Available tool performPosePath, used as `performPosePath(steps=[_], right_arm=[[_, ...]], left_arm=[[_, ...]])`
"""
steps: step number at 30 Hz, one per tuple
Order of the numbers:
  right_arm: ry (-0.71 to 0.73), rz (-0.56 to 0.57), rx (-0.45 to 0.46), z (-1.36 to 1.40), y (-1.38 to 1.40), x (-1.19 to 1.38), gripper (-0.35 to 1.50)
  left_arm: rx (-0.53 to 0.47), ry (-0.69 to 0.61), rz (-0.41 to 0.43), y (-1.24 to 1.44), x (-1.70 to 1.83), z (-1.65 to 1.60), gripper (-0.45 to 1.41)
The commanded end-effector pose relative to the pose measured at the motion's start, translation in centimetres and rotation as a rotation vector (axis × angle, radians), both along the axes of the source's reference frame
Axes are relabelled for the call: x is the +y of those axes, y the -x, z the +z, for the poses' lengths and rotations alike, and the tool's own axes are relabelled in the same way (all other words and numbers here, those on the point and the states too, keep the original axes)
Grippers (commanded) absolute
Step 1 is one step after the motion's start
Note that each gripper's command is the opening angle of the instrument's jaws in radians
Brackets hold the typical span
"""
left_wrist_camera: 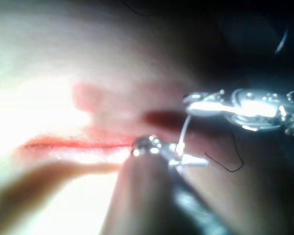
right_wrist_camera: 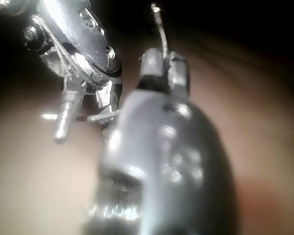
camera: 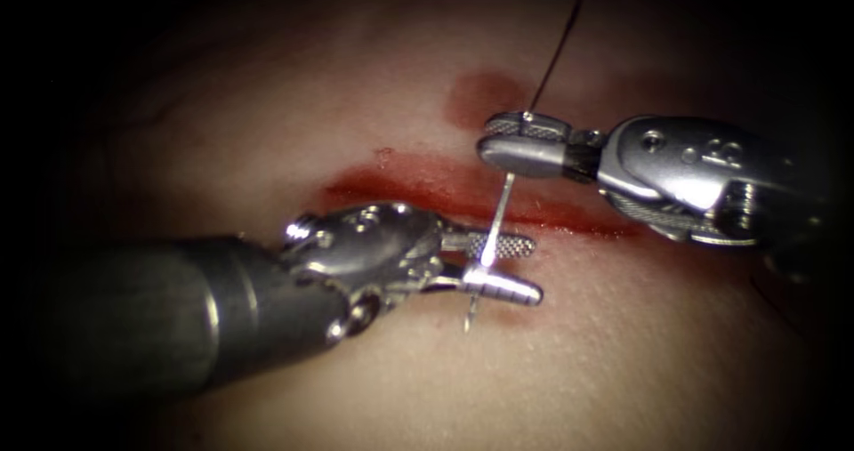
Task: Wound Closure
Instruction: Hand the needle to the right gripper.
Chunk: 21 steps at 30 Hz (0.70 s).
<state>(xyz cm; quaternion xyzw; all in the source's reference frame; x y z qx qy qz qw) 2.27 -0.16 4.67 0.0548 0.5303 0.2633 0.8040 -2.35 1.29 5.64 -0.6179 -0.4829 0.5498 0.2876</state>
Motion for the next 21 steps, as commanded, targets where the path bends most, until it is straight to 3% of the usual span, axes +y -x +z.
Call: performPosePath(steps=[1, 5, 13, 21], right_arm=[[-0.002, -0.003, -0.008, 0.06, 0.02, -0.03, -0.35], [-0.003, -0.011, -0.022, 0.06, 0.16, -0.06, -0.35], [-0.057, -0.026, -0.019, 0.04, 0.33, -0.17, -0.35], [-0.157, 0.004, -0.008, 0.21, 0.3, -0.27, -0.35]], left_arm=[[-0.005, 0.023, -0.002, 0.04, -0.02, 0.06, 0.78], [0.003, 0.105, -0.034, -0.06, 0.0, 0.08, 0.78], [0.021, 0.145, -0.055, -0.32, 0.06, 0.13, 0.78], [0.006, 0.294, -0.076, -0.65, 0.12, 0.11, 0.71]])
